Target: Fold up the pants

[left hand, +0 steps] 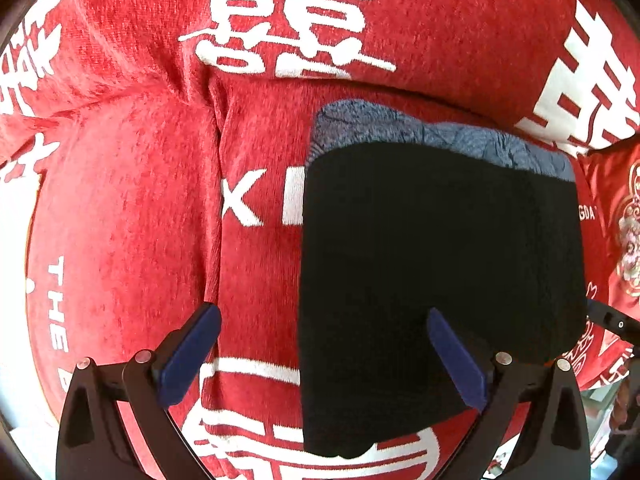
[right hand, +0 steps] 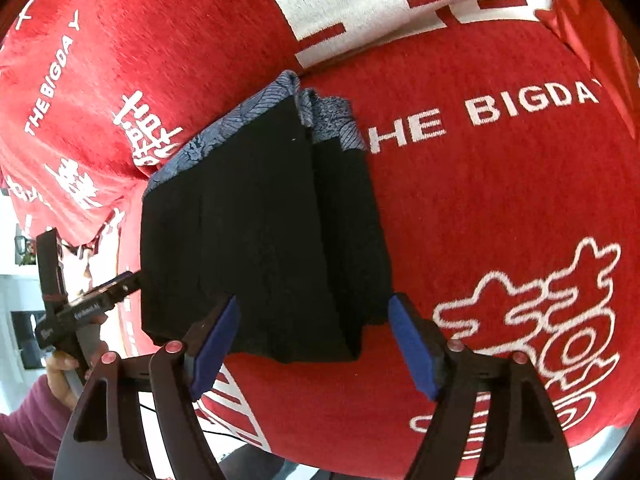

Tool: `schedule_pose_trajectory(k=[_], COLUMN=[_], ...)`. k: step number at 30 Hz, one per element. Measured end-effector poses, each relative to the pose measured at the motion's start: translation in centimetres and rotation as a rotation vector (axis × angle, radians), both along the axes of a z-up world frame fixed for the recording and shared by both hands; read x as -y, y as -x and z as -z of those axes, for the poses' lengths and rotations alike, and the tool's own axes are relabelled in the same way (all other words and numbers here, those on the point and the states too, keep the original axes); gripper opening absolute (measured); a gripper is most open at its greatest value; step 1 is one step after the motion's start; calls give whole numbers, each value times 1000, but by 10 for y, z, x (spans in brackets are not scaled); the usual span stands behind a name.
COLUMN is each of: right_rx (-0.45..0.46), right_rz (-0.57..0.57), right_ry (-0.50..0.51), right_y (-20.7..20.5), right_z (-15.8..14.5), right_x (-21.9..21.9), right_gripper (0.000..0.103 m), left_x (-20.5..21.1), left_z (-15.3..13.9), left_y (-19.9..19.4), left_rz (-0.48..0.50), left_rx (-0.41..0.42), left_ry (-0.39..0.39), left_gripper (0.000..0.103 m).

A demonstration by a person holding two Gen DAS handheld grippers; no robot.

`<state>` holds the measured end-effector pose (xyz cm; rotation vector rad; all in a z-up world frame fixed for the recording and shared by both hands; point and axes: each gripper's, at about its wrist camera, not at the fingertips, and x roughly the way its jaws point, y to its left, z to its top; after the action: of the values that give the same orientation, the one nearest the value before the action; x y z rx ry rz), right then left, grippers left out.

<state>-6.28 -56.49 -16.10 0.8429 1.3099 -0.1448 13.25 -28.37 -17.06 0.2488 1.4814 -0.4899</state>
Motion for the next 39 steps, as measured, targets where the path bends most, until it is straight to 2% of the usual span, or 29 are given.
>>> schedule_pose_trajectory(k=[10,16,22,25,27,32,34,35,36,39], right_rx=[68,110,140,157,156,130,119,117,118,131], right_rz=[30,14,-83,-94,-57,-25,-24,-22,-10,14], right_ry=[-177,-280,-370,-395,-428,-419,-394,-390,-394,-411], right_y=[-14,-21,-41,-50,-50,-47,-49,-49,-48,-47], right_z=[31,51,75,79,83,84,82,80,78,70], right_x=[39,57,53,53,57,61,58,57,56,50], right_gripper=[80,80,80,81,81,71,67,63,58,50], left_x=[0,3,28,31,30,26,25,22,22,24], left_z=[21,36,56,62,65,63,58,53,47,29], left_y=[-31,-49,-49,-49,-49,-48,-44,-42,-39,-29], left_rz=[-17,7,57,53,32,1,-17,-19,-13,11], left_rx=[-115,-178,-235,-261,-281,-278,-269,-262,-239,-174], left_ry=[126,211,280,293,304,298,327,340,338,318], left_gripper=[103,103,103,103,103,102,91,81,75,65])
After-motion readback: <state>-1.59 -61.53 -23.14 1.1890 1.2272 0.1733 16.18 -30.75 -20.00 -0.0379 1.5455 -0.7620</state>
